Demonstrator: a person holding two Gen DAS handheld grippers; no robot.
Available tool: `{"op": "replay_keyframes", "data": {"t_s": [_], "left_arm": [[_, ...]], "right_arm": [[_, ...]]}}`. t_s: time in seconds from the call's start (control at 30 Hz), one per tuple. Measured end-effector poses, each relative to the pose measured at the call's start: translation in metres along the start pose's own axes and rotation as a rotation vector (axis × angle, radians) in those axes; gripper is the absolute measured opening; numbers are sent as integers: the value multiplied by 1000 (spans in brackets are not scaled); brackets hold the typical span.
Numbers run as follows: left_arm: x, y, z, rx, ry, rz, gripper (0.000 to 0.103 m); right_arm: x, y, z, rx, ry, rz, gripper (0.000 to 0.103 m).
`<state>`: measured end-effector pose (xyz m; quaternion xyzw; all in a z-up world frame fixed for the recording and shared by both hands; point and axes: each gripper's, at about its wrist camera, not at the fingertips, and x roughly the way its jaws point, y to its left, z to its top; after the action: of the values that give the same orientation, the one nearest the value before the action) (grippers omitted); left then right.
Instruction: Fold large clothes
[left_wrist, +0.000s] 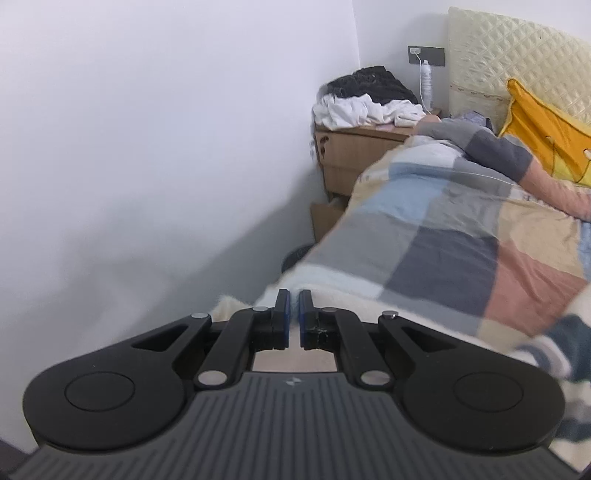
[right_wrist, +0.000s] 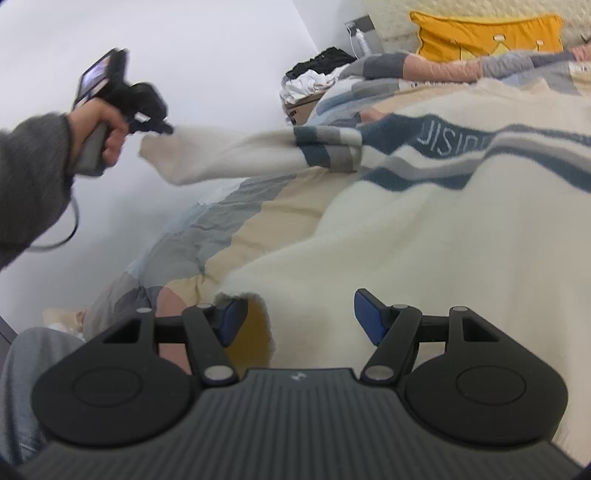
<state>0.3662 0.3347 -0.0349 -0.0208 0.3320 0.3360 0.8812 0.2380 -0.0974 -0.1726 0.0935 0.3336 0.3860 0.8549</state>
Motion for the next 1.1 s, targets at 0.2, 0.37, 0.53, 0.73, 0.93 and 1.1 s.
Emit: {"op": "replay_keyframes", "data": {"t_s": [0.2, 0.37, 0.53, 0.73, 0.93, 1.1], "left_arm": [[71, 3, -3, 28, 39, 54, 6], [133, 21, -38, 27, 136, 41, 6], [180, 30, -73, 49, 206, -4, 6], [202, 26, -90, 38, 213, -35, 7], [181, 43, -79, -74, 283, -66, 34], [128, 63, -76, -147, 341, -135, 40]], "right_arm": [[2, -14, 6, 31, -28, -48, 67], [7, -41, 9, 107, -24, -53, 67], [27, -33, 5, 70, 24, -83, 74], [45, -21, -2, -37, 78, -112, 77], [48, -15, -3, -87, 102, -124, 77], [44, -13, 0, -71, 101, -126, 76]]}}
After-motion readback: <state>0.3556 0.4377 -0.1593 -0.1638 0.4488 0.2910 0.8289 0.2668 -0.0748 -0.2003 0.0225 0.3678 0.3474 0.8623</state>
